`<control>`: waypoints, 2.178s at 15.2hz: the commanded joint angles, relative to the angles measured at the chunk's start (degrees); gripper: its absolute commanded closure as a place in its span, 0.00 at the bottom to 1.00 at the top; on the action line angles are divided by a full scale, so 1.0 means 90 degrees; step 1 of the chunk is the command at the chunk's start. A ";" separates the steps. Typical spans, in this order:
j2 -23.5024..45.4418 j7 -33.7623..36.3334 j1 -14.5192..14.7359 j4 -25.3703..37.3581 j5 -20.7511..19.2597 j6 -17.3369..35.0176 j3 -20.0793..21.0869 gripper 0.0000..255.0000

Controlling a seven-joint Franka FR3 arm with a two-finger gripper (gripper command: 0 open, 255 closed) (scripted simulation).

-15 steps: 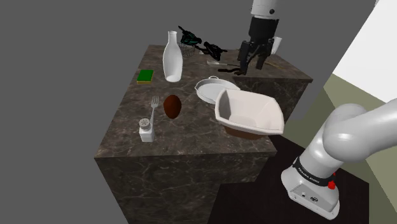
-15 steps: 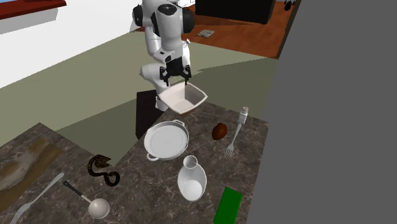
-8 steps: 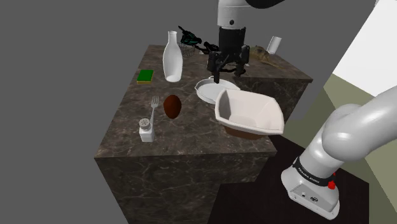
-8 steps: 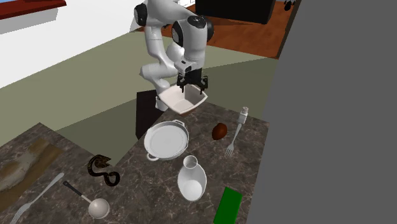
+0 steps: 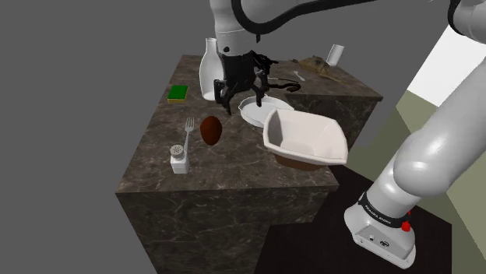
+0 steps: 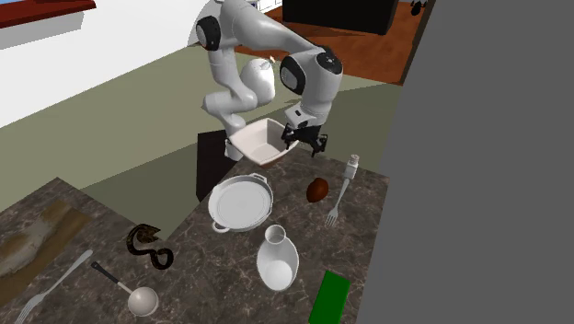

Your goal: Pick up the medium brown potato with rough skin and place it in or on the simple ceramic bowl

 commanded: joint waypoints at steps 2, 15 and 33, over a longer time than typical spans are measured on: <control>0.1119 0.1008 0.0174 0.0937 -0.0511 -0.0233 0.0216 0.00; 0.3552 0.2695 0.0994 0.2931 -0.1481 -0.0666 -0.0032 0.00; 0.3490 0.2703 0.0932 0.2618 -0.1470 -0.0415 -0.0033 1.00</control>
